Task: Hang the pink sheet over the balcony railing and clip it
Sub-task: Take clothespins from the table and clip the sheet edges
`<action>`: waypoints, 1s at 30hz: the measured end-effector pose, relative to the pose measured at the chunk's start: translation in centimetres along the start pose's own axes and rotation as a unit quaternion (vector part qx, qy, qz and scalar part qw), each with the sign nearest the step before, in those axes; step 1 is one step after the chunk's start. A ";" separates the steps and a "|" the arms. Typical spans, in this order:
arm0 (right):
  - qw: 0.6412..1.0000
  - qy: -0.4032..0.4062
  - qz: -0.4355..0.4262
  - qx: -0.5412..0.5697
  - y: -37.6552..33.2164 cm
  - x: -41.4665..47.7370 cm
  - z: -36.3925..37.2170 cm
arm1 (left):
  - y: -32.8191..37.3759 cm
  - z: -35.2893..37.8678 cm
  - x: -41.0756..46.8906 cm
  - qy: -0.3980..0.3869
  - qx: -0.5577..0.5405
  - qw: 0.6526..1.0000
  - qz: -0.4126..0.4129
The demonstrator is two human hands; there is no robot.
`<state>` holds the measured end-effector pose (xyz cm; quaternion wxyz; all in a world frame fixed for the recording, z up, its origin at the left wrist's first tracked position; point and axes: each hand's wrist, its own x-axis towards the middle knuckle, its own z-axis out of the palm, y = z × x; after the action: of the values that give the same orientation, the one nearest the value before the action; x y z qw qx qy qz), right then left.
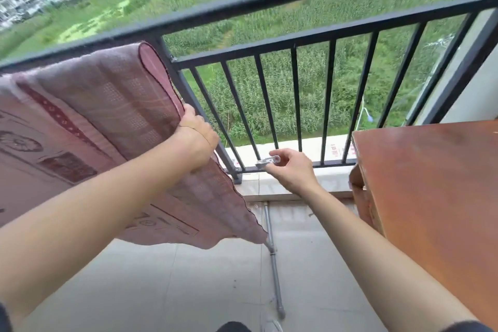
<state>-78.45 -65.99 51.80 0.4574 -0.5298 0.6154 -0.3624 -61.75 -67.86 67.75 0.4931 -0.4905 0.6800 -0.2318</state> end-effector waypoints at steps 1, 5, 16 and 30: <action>1.000 -0.012 -0.007 0.000 -0.6 -0.2 -0.1 | -0.7 -0.7 -0.5 -0.007 0.010 1.000 -0.009; 0.997 -0.060 -0.043 -0.004 -2.8 0.0 -0.2 | -3.4 -2.6 -2.4 0.005 0.035 0.999 -0.040; 0.983 -0.075 -0.166 0.027 -7.7 0.3 -0.2 | -7.0 1.2 -0.6 0.195 -0.131 0.972 -0.016; 0.974 -0.070 -0.212 0.029 -11.0 0.4 -1.2 | -6.3 1.4 -1.2 0.216 -0.115 0.969 -0.021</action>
<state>-76.06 -68.34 62.34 0.4271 -0.6587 0.4448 -0.4311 -57.71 -69.18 72.76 0.2697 -0.4967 0.7820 -0.2626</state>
